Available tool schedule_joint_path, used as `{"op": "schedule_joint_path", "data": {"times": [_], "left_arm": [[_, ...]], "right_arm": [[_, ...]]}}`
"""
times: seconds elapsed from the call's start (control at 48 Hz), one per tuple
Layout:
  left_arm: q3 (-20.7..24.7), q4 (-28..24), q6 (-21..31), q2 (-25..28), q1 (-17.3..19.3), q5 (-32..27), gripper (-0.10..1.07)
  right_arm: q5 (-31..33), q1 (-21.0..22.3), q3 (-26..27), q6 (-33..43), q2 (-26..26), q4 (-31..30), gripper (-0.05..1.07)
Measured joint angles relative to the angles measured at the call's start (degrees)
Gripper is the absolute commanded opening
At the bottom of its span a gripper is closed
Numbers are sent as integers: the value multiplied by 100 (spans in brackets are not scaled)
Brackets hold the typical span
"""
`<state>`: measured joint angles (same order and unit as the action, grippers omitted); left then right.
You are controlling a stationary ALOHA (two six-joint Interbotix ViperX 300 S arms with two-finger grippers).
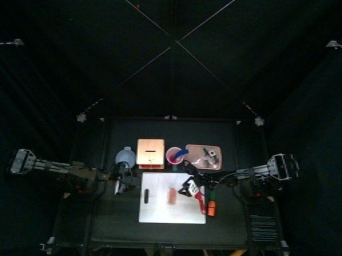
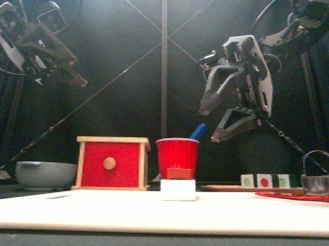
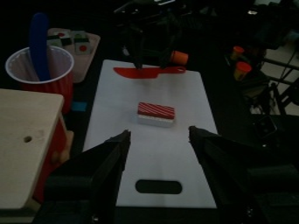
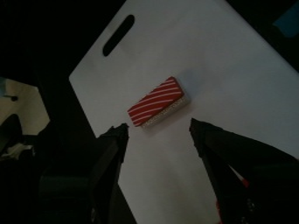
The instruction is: Put salmon sushi onto plate
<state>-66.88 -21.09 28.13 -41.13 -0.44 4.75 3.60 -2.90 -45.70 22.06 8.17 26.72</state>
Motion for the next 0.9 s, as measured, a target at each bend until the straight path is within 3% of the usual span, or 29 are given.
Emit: {"op": "schedule_joint_path", "data": {"times": [0.208, 0.396, 0.521, 0.646, 0.792, 0.896], "left_arm": [[0, 0, -158, -70, 141, -97, 91], [-26, 0, -176, -79, 334, -97, 91], [-26, 0, -176, -88, 387, -132, 91], [-105, 0, -185, -88, 396, -141, 91], [-167, 0, -185, -88, 448, -141, 91], [-167, 0, -193, -88, 510, -123, 91]], "right_arm": [[176, 0, 149, 9, -105, 712, 91], [765, 97, 580, 26, -580, 1705, 91], [1125, 281, 923, 35, -976, 2030, 91], [1433, 554, 1239, 35, -1257, 2162, 90], [1907, 756, 1521, 44, -1248, 2030, 90], [2602, 905, 1556, 255, -1081, 1749, 88]]}}
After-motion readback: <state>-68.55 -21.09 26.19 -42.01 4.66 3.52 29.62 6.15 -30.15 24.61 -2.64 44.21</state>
